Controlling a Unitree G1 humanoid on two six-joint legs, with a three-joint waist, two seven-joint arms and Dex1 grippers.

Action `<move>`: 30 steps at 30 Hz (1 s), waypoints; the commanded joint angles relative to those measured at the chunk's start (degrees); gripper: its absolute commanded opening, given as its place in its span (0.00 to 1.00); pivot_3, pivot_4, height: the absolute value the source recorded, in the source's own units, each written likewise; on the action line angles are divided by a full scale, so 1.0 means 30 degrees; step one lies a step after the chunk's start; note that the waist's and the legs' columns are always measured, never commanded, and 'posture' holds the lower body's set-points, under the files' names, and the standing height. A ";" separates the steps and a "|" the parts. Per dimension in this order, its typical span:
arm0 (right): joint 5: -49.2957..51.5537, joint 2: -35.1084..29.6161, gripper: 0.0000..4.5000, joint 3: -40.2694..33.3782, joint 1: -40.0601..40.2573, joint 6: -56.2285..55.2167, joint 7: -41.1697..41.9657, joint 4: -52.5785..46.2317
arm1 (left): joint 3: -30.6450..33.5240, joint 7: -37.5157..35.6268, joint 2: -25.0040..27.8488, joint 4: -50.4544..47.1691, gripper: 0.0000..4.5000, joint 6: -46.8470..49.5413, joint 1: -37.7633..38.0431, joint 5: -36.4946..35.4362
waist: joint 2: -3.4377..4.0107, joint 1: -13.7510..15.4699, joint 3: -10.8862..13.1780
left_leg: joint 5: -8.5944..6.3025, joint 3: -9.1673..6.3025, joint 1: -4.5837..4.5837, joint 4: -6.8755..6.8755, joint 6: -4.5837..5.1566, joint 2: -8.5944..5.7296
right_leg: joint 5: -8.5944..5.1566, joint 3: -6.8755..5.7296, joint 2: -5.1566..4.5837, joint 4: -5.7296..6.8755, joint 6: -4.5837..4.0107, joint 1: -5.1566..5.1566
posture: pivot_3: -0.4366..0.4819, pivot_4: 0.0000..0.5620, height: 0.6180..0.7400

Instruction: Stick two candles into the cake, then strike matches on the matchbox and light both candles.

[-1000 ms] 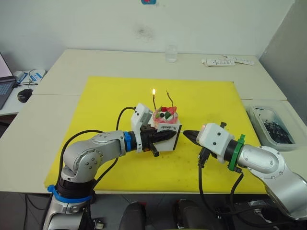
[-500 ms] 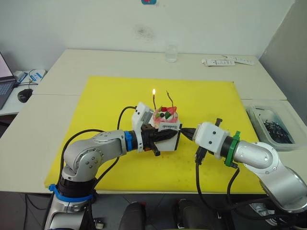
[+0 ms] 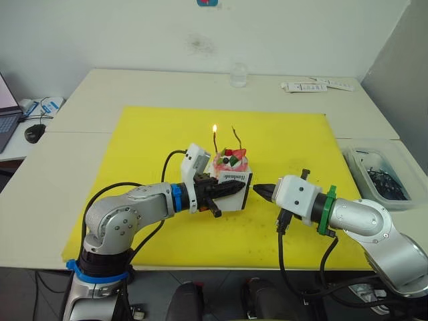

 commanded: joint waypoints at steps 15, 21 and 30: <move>-0.1010 0.0355 0.00 0.1735 -0.1172 -0.1913 0.1356 0.1345 | 0.0475 -0.0134 -0.0994 -0.0468 0.00 -0.0320 -0.0927 -0.1330 | 0.0000 0.0002 0.0000 | 0.0000 0.0001 -0.0002 0.0000 0.0000 -0.0002 | 0.0000 0.0001 0.0000 -0.0003 0.0000 0.0001 | 0.48 0.27 1.00; 0.0445 -0.3104 0.00 0.0973 0.1424 -0.4528 0.5425 -0.0579 | 0.2563 -0.0758 0.0682 0.0451 0.00 -0.1227 -0.5148 -0.1138 | -0.0045 0.0325 0.0038 | 0.0000 -0.0013 -0.0051 0.0008 0.0000 -0.0019 | -0.0003 -0.0072 0.0006 -0.0025 -0.0002 -0.0001 | 0.48 0.27 1.00; 0.1982 -0.2447 0.00 -0.1842 0.0552 -0.2531 0.4404 -0.0281 | 0.3802 -0.1547 0.3788 -0.0528 0.00 0.0014 -0.3724 -0.2957 | -0.0025 -0.0072 0.0047 | 0.0001 0.0001 0.0103 -0.0018 -0.0005 0.0015 | -0.0006 -0.0005 0.0008 0.0019 -0.0001 0.0063 | 0.48 0.27 1.00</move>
